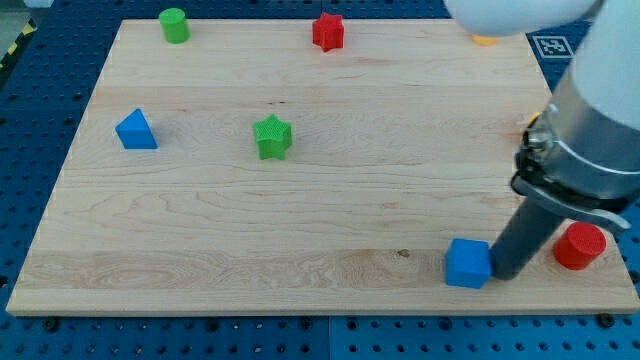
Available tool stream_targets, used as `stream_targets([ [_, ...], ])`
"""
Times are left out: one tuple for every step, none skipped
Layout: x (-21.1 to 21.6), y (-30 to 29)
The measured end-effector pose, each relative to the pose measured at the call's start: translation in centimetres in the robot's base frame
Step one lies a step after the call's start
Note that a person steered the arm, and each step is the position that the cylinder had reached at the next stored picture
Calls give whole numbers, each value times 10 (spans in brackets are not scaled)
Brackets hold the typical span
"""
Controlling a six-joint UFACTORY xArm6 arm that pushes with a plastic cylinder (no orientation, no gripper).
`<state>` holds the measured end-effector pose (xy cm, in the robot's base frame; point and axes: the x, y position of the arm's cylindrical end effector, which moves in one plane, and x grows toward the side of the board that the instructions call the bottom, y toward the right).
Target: Drag the blue cube to the bottom left
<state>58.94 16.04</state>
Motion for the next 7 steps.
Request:
stream_targets([
  [0, -30],
  [10, -39],
  [17, -39],
  [9, -50],
  [-8, -78],
  [-8, -109],
  [-10, -137],
])
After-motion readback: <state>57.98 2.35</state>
